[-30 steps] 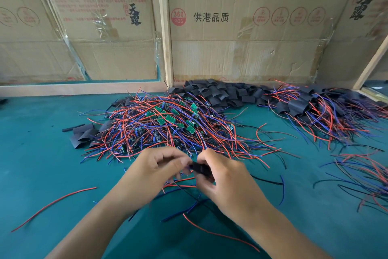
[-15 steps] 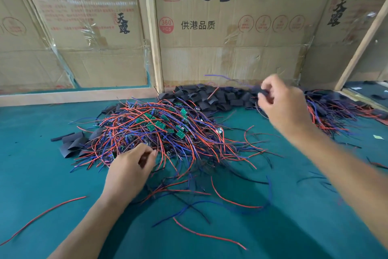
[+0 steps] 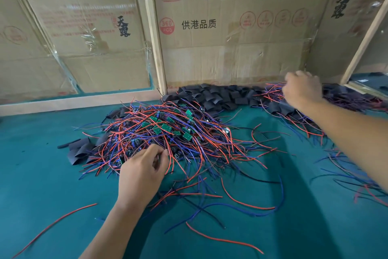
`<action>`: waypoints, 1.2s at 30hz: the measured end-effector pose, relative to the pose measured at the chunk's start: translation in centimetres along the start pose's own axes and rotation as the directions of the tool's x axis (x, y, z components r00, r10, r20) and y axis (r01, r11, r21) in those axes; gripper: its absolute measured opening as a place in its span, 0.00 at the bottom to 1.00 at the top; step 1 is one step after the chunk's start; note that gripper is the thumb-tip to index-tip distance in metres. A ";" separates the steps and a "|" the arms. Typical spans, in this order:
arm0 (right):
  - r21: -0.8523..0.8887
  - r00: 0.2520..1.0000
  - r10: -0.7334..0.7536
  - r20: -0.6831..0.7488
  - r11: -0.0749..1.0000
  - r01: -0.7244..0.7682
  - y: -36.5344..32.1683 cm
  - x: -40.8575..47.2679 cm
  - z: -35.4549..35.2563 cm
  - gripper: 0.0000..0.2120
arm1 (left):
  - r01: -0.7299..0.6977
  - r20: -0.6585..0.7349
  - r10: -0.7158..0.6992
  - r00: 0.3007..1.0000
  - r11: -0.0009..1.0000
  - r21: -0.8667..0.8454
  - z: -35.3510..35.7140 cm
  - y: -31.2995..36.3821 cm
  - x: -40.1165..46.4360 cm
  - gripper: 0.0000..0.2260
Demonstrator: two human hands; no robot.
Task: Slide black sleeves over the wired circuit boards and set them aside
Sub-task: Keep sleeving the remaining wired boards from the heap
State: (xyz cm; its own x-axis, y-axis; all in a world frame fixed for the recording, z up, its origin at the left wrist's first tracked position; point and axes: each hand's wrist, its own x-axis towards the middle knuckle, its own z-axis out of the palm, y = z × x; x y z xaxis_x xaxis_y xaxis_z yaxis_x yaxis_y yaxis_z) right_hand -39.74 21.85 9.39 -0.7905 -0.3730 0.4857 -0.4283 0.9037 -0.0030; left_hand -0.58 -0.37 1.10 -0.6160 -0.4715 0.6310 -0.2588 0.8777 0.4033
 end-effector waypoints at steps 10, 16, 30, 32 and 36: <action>0.399 0.827 -0.443 0.347 0.867 0.297 -16.8 -3.8 4.0 0.12 | -0.057 0.039 0.056 0.998 0.998 0.008 -0.1 -0.1 -0.2 0.07; 0.333 0.861 -0.342 0.376 0.917 0.219 -17.7 -3.3 6.2 0.21 | -0.061 0.040 0.061 0.997 0.998 -0.007 0.1 0.1 -0.1 0.08; 0.692 0.958 -0.168 0.232 0.721 -0.041 -15.7 -9.7 -0.6 0.14 | -0.046 0.026 0.047 0.999 0.999 -0.016 0.1 0.3 -0.1 0.06; 0.896 0.888 -0.159 0.432 0.186 -0.403 -15.3 -13.8 -3.5 0.11 | -0.029 0.012 0.030 0.999 0.999 -0.045 0.3 0.6 -0.1 0.04; 0.583 0.659 -0.498 0.564 -0.325 -0.744 -14.1 -20.3 -7.1 0.27 | 0.006 0.216 0.039 0.976 0.979 -0.203 0.3 1.3 -0.3 0.30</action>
State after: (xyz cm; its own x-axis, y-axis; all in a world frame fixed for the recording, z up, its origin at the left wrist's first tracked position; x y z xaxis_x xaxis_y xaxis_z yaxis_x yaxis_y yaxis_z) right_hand -14.52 18.15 5.73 -0.5549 -0.8141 -0.1712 0.4723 -0.1388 -0.8705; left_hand -0.94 0.91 1.28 -0.7717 -0.4076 0.4882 -0.1063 0.8395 0.5328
